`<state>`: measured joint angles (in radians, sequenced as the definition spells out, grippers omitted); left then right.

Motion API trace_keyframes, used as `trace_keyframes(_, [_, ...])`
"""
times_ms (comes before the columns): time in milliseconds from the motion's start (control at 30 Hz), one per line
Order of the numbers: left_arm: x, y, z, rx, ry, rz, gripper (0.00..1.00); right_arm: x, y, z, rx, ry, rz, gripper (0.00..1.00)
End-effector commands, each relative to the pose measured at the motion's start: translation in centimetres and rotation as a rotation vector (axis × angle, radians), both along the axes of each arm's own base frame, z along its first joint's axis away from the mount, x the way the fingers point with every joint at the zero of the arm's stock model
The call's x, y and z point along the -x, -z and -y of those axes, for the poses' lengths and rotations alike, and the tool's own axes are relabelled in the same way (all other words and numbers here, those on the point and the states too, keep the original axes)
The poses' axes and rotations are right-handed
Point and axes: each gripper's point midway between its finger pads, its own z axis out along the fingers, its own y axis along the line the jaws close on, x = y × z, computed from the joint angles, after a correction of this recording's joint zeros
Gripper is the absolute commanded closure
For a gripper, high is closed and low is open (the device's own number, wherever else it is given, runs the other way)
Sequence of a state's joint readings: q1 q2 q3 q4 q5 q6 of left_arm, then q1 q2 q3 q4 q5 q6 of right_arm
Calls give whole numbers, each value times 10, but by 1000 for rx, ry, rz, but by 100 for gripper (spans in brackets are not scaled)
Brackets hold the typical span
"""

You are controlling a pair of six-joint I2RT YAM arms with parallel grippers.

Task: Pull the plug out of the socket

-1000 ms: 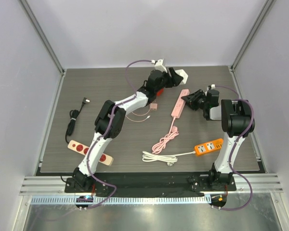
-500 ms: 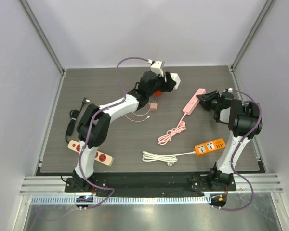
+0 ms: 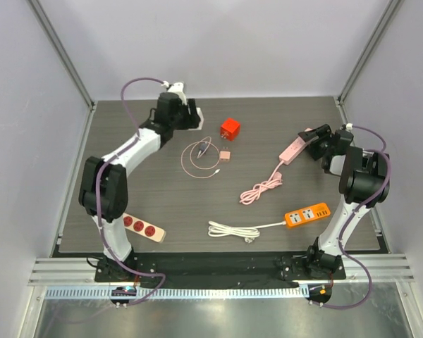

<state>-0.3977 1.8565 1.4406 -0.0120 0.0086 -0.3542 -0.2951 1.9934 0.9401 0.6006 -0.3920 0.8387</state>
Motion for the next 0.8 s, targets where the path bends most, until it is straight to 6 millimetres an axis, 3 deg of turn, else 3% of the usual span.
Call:
trace_keyframes(0, [13,-28,-23,-23,49,-111,100,9,-3,1,73,4,-15,25])
trace_keyframes(233, [20,-4,-51,-183,12,-261,100,9,-6,-15,95,-25,-12,21])
trace_keyframes(367, [17,16,-45,-195,49,-327,100,12,-8,-25,116,-43,-12,20])
trace_keyframes(600, [5,64,-34,-187,68,-420,100,18,-16,-21,193,-6,-17,17])
trace_keyframes(767, [-1,78,-26,-154,76,-447,100,19,-16,-23,195,-10,-14,16])
